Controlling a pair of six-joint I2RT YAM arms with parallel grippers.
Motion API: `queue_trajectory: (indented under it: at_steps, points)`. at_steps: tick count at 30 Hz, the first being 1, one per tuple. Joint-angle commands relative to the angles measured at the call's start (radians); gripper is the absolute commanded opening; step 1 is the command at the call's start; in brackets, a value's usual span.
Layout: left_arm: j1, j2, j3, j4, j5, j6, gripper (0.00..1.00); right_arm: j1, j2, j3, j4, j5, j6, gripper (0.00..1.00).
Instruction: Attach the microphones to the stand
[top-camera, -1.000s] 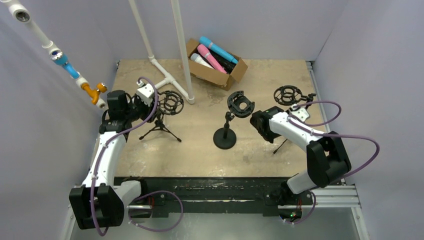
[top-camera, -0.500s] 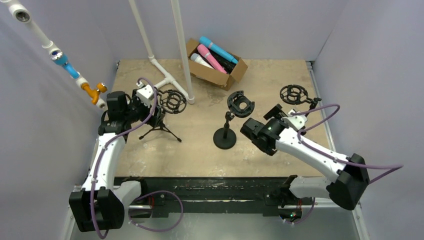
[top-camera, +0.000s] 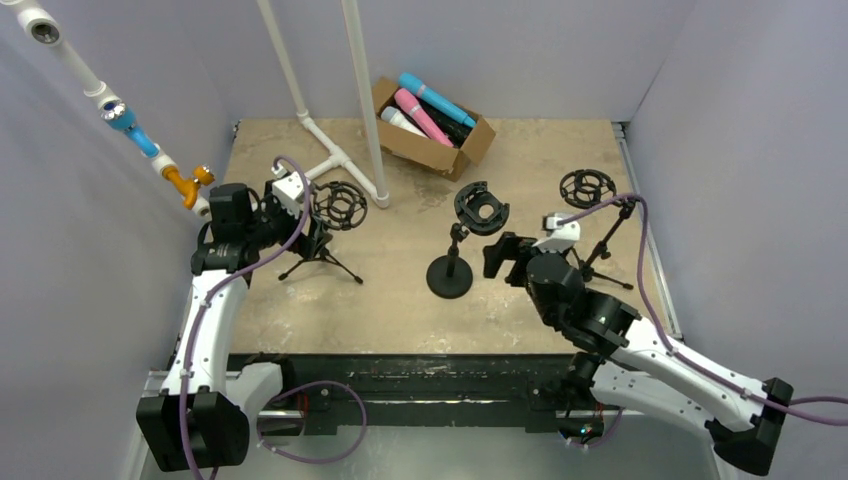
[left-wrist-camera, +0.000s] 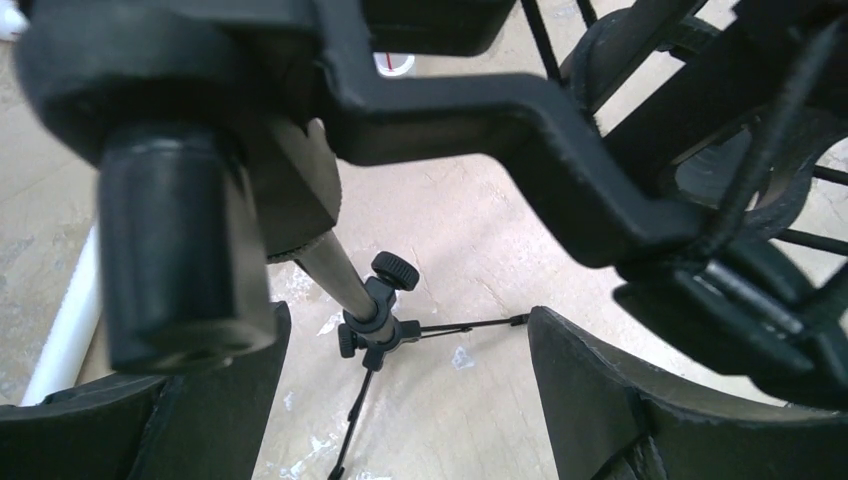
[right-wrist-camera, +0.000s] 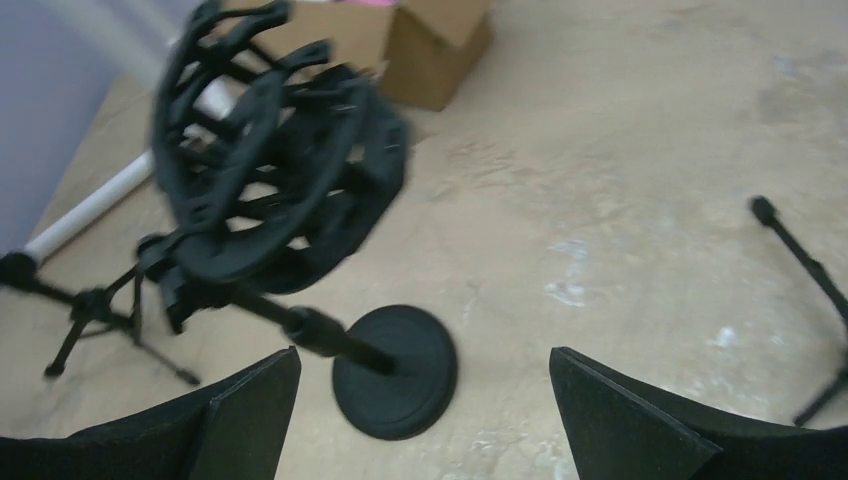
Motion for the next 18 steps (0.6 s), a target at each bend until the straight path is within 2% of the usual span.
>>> queue_trajectory:
  at_steps: [1,6,11,15,18]
  points:
    - [0.007,-0.015,0.048,-0.027,0.035,-0.010,0.89,0.045,0.051,0.014,0.244,-0.248,-0.291,0.99]
    - [0.007,-0.016,0.057,-0.033,0.042,-0.031,0.89,0.079,0.170,0.000,0.388,-0.181,-0.350,0.98]
    - [0.006,-0.017,0.051,-0.037,0.040,-0.032,0.89,0.079,0.262,-0.033,0.586,-0.179,-0.394,0.93]
    - [0.007,-0.017,0.053,-0.044,0.036,-0.037,0.89,0.079,0.378,-0.009,0.665,-0.147,-0.397,0.82]
    - [0.007,-0.027,0.057,-0.047,0.027,-0.038,0.89,0.078,0.436,0.000,0.736,-0.148,-0.436,0.64]
